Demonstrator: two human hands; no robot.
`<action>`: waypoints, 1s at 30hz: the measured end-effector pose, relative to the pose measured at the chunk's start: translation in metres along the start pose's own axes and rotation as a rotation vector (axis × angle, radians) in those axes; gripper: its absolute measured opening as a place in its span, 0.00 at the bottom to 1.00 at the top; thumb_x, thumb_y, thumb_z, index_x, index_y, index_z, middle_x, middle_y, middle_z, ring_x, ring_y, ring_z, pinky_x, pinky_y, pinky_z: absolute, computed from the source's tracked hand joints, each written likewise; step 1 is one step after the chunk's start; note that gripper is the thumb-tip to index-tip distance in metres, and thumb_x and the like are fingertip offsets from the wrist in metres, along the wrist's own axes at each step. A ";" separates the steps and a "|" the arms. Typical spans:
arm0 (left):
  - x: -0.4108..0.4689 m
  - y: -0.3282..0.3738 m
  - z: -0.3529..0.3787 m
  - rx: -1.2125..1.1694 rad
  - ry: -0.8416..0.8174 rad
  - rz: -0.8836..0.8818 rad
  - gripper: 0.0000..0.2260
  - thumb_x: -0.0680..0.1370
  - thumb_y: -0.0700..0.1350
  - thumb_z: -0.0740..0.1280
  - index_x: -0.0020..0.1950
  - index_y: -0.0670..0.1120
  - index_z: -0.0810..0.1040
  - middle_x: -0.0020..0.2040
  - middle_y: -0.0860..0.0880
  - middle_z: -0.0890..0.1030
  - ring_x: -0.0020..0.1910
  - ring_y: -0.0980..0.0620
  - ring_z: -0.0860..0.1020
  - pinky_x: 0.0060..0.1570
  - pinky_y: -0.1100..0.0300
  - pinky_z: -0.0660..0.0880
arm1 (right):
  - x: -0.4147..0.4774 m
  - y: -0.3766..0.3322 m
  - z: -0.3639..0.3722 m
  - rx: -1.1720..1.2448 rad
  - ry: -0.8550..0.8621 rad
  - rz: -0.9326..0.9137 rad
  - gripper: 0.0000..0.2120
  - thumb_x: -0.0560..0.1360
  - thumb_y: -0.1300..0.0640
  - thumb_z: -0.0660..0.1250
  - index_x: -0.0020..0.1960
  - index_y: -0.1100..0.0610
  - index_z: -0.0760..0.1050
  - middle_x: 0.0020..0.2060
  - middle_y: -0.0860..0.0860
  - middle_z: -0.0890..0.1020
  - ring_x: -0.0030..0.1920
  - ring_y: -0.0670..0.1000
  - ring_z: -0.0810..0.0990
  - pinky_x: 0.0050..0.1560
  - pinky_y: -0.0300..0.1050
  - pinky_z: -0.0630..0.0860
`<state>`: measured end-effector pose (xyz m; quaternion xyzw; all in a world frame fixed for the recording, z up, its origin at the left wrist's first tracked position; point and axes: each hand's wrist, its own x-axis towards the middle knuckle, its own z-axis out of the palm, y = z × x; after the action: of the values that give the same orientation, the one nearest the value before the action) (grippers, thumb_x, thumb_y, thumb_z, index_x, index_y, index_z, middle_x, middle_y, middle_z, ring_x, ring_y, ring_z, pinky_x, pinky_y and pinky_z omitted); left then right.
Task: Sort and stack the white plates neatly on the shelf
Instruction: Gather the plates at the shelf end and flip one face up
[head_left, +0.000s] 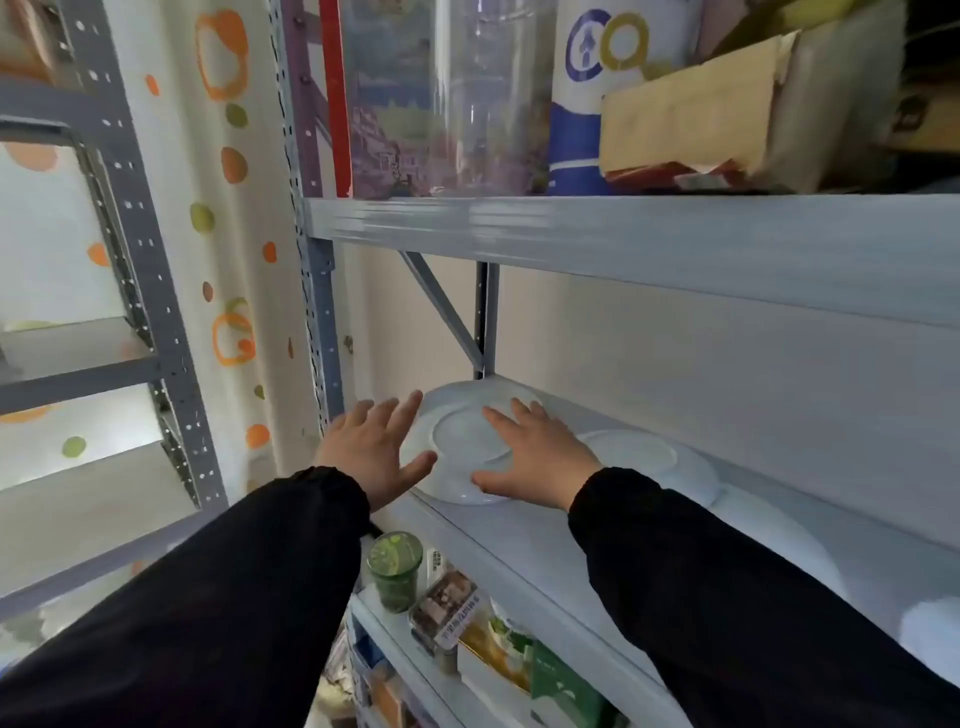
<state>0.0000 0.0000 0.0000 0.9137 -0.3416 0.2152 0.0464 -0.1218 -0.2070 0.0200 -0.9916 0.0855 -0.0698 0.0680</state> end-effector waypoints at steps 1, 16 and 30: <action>0.006 -0.003 0.003 -0.005 -0.021 0.007 0.37 0.75 0.71 0.47 0.79 0.57 0.41 0.76 0.50 0.63 0.74 0.44 0.59 0.70 0.49 0.60 | 0.005 -0.001 0.003 0.019 0.009 0.020 0.47 0.70 0.28 0.60 0.81 0.44 0.45 0.81 0.55 0.48 0.80 0.57 0.45 0.78 0.57 0.51; 0.065 -0.041 0.075 -0.200 -0.161 0.107 0.35 0.75 0.70 0.46 0.79 0.56 0.49 0.71 0.49 0.70 0.69 0.45 0.66 0.64 0.50 0.66 | 0.037 -0.010 0.055 0.007 0.060 0.144 0.44 0.71 0.29 0.61 0.81 0.38 0.44 0.82 0.50 0.43 0.80 0.53 0.37 0.78 0.53 0.39; 0.067 -0.032 0.078 -0.916 -0.201 -0.275 0.25 0.79 0.58 0.59 0.73 0.51 0.64 0.52 0.52 0.80 0.49 0.50 0.78 0.47 0.56 0.72 | 0.034 -0.012 0.063 0.016 -0.075 0.143 0.45 0.71 0.28 0.60 0.80 0.36 0.41 0.81 0.50 0.40 0.80 0.52 0.35 0.78 0.52 0.38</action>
<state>0.0938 -0.0340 -0.0401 0.8524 -0.2801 -0.0548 0.4382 -0.0773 -0.1940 -0.0354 -0.9842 0.1531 -0.0282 0.0838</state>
